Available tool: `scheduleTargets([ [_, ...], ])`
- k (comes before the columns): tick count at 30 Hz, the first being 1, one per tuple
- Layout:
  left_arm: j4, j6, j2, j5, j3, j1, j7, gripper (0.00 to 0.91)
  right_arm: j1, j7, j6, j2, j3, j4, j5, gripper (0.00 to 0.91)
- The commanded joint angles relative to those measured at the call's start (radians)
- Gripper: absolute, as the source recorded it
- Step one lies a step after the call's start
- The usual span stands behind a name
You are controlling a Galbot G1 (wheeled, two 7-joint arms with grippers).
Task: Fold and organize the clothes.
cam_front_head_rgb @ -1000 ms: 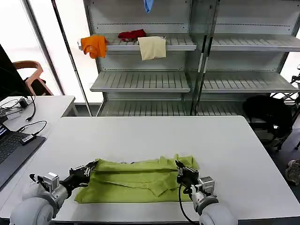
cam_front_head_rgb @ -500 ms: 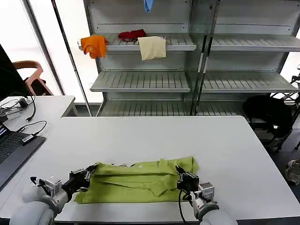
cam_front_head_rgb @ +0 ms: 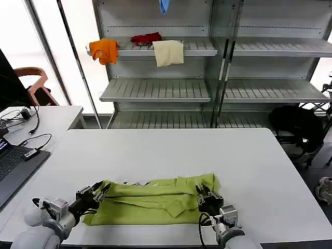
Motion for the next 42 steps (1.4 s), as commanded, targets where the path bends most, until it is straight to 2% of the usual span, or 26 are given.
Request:
scheduleTargets([
  [1, -0.094, 0.013, -0.061, -0.103, -0.024, 0.023, -0.161, 0.907, 0.016, -0.002, 0.002, -0.002, 0.033, 0.102, -0.076, 0.907],
  [4, -0.119, -0.011, -0.119, -0.123, -0.033, 0.065, -0.259, 0.907, 0.066, 0.002, 0.002, -0.009, 0.077, 0.126, -0.038, 0.907],
  [7, -0.123, -0.050, -0.159, -0.124, -0.028, 0.109, -0.307, 0.907, 0.127, 0.018, 0.004, -0.011, 0.112, 0.120, 0.045, 0.907],
  [8, -0.117, -0.087, -0.174, -0.123, -0.017, 0.125, -0.330, 0.907, 0.158, 0.032, 0.011, -0.012, 0.125, 0.112, 0.110, 0.907],
  [9, -0.111, -0.098, -0.184, -0.122, -0.013, 0.134, -0.336, 0.907, 0.173, 0.046, 0.022, -0.013, 0.129, 0.108, 0.133, 0.907],
  [11, -0.095, -0.132, -0.210, -0.123, 0.004, 0.151, -0.365, 0.907, 0.210, 0.061, 0.056, -0.013, 0.136, 0.090, 0.152, 0.907],
  [13, -0.072, -0.163, -0.230, -0.113, 0.020, 0.158, -0.376, 0.907, 0.249, 0.107, 0.066, -0.019, 0.126, 0.072, 0.180, 0.907],
  [18, -0.050, -0.185, -0.255, -0.101, 0.042, 0.163, -0.390, 0.907, 0.263, 0.120, 0.064, -0.013, 0.108, 0.040, 0.172, 0.907],
  [33, 0.041, -0.219, -0.270, -0.082, 0.060, 0.144, -0.404, 0.907, 0.226, 0.074, 0.070, -0.005, 0.110, 0.024, 0.146, 0.907],
  [36, 0.050, -0.224, -0.272, -0.077, 0.066, 0.145, -0.403, 0.665, 0.226, 0.071, 0.068, -0.004, 0.107, 0.025, 0.144, 0.907],
  [37, 0.052, -0.228, -0.273, -0.073, 0.068, 0.145, -0.402, 0.484, 0.227, 0.071, 0.068, -0.004, 0.106, 0.024, 0.141, 0.907],
  [38, 0.053, -0.229, -0.274, -0.071, 0.069, 0.146, -0.401, 0.343, 0.226, 0.068, 0.069, -0.004, 0.106, 0.023, 0.139, 0.907],
  [39, 0.052, -0.231, -0.273, -0.072, 0.071, 0.146, -0.401, 0.141, 0.226, 0.067, 0.069, -0.004, 0.106, 0.023, 0.138, 0.907],
  [40, 0.051, -0.233, -0.274, -0.076, 0.071, 0.146, -0.396, 0.000, 0.226, 0.068, 0.069, -0.004, 0.106, 0.022, 0.138, 0.907],
  [42, 0.051, -0.242, -0.273, -0.076, 0.073, 0.147, -0.392, 0.000, 0.226, 0.067, 0.070, -0.004, 0.106, 0.020, 0.137, 0.907],
])
